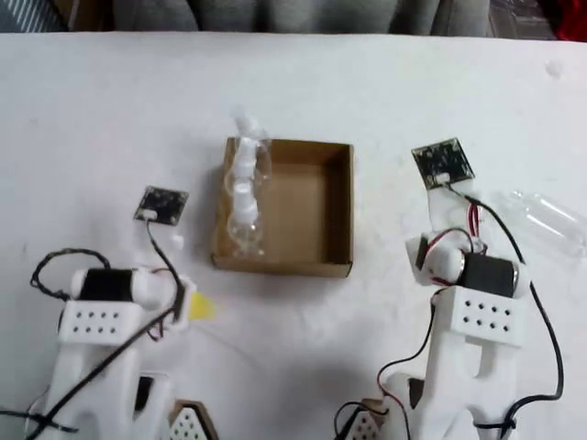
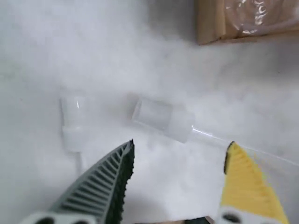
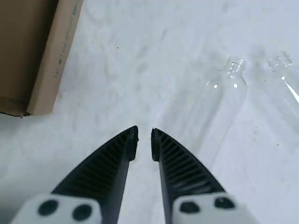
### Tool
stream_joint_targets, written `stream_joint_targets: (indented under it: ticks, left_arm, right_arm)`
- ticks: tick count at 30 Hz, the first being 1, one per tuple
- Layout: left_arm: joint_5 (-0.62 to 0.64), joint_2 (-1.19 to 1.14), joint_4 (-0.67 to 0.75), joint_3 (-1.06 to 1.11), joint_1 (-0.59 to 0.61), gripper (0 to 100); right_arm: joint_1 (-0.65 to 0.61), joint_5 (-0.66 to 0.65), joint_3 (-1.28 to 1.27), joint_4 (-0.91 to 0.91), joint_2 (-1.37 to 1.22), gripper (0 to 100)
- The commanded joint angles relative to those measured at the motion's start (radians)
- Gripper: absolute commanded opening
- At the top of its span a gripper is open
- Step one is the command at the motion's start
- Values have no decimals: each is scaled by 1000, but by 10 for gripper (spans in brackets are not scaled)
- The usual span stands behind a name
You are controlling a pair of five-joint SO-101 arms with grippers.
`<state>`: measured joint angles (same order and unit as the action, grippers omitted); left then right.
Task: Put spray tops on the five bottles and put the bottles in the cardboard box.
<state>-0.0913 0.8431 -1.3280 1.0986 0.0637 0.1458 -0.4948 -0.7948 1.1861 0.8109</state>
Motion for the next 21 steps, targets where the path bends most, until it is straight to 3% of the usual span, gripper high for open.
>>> stream_joint_targets:
  ticks: [1,11,21]
  left_arm:
    - [11,-136,64,-9,-7,355]
    - [54,-343,262,-8,-7,349]
    - [89,-429,313,-11,-8,129]
  right_arm:
    - [5,-11,51,-18,-2,23]
    - [5,-11,43,-18,-10,23]
    - [5,-11,44,-10,-2,23]
